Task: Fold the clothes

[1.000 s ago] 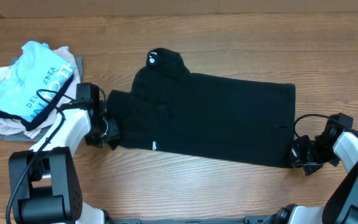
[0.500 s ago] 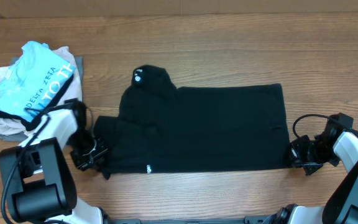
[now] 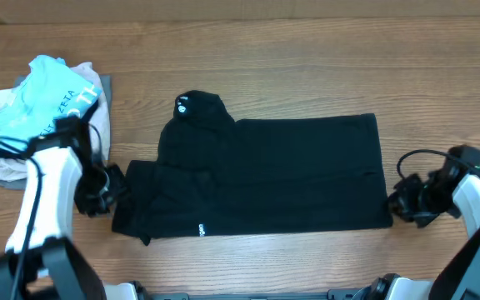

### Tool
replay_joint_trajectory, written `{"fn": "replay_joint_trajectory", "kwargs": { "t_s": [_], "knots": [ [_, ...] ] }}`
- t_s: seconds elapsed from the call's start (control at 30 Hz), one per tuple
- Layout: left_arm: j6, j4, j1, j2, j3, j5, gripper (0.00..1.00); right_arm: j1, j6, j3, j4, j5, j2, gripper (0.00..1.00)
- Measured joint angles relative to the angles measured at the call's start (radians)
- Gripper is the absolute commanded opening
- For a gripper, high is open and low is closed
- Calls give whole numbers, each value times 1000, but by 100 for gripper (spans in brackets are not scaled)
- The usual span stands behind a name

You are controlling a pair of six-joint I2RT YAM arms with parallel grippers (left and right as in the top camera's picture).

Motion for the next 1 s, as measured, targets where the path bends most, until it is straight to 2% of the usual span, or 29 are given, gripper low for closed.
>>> {"fn": "replay_joint_trajectory", "kwargs": {
  "t_s": [0.07,0.13,0.37,0.57,0.77,0.87,0.93,1.0],
  "knots": [
    [26,13,-16,-40,59,12,61,0,-6,40,5,-18,-34,36],
    [60,67,-53,-65,107,42,60,0,-9,79,16,-53,-57,36],
    [203,394,-252,-36,148,133,63,0,-28,114,83,-217,-69,35],
    [257,594,-312,197,183,166,62,11,-35,114,74,-257,-69,35],
    [276,623,-306,435,274,174,64,55,-38,114,74,-261,-69,35],
    [286,639,-307,488,312,175,56,80,-39,114,75,-248,-69,35],
    [300,674,-307,512,326,178,47,99,-39,114,74,-234,-69,35],
    [304,709,-307,531,333,180,27,116,-39,114,75,-219,-69,35]
  ]
}}
